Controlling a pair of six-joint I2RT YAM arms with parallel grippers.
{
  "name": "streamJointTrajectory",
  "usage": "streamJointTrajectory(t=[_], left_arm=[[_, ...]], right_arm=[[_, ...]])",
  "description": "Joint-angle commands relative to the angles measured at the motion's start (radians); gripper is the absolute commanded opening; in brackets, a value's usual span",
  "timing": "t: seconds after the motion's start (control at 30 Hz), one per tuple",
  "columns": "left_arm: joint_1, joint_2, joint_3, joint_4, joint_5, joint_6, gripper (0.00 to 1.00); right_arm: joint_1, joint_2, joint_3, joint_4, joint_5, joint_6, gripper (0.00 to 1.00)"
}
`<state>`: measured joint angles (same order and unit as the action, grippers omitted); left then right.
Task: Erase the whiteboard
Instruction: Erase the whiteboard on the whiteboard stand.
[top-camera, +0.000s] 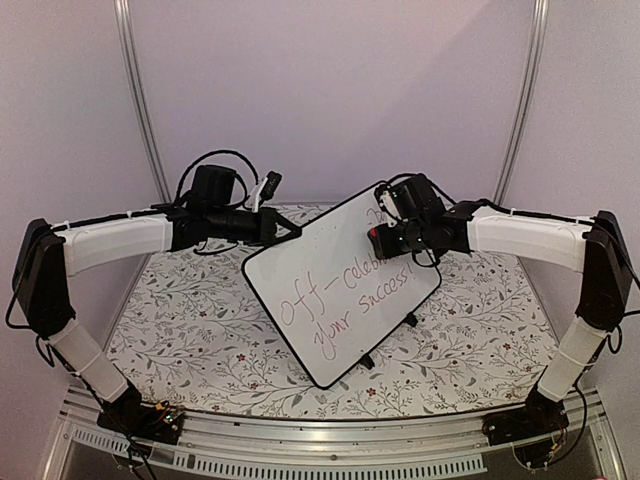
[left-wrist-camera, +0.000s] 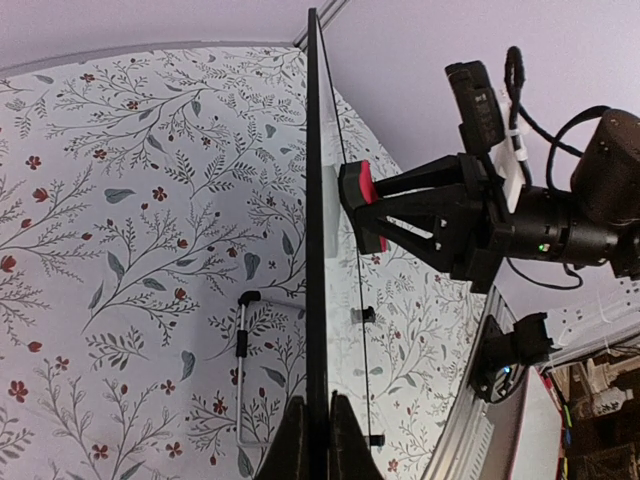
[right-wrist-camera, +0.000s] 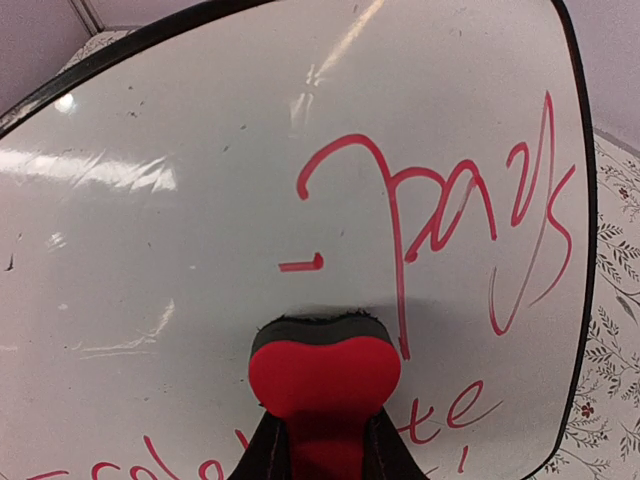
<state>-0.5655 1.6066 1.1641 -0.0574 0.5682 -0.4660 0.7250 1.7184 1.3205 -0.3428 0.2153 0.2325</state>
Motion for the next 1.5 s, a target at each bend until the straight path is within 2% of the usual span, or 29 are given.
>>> streamJointTrajectory(t=[0.0, 0.8, 1.0, 1.47], left_arm=[[-0.026, -0.01, 0.002, 0.018, 0.035, 0.067, 0.0], [-0.025, -0.013, 0.003, 0.018, 0.037, 0.071, 0.0], [-0.025, -0.013, 0.003, 0.018, 0.036, 0.07, 0.0], [-0.026, -0.015, 0.002, 0.018, 0.035, 0.071, 0.0]], right_arm=[[-0.012, 0.007, 0.017, -0.027, -0.001, 0.007, 0.11], [-0.067, 0.146, 0.281, -0.075, -0.016, -0.047, 0.12], [-0.07, 0.141, 0.27, -0.08, -0.032, -0.047, 0.12], [-0.07, 0.073, 0.114, -0.051, -0.078, -0.015, 0.11]])
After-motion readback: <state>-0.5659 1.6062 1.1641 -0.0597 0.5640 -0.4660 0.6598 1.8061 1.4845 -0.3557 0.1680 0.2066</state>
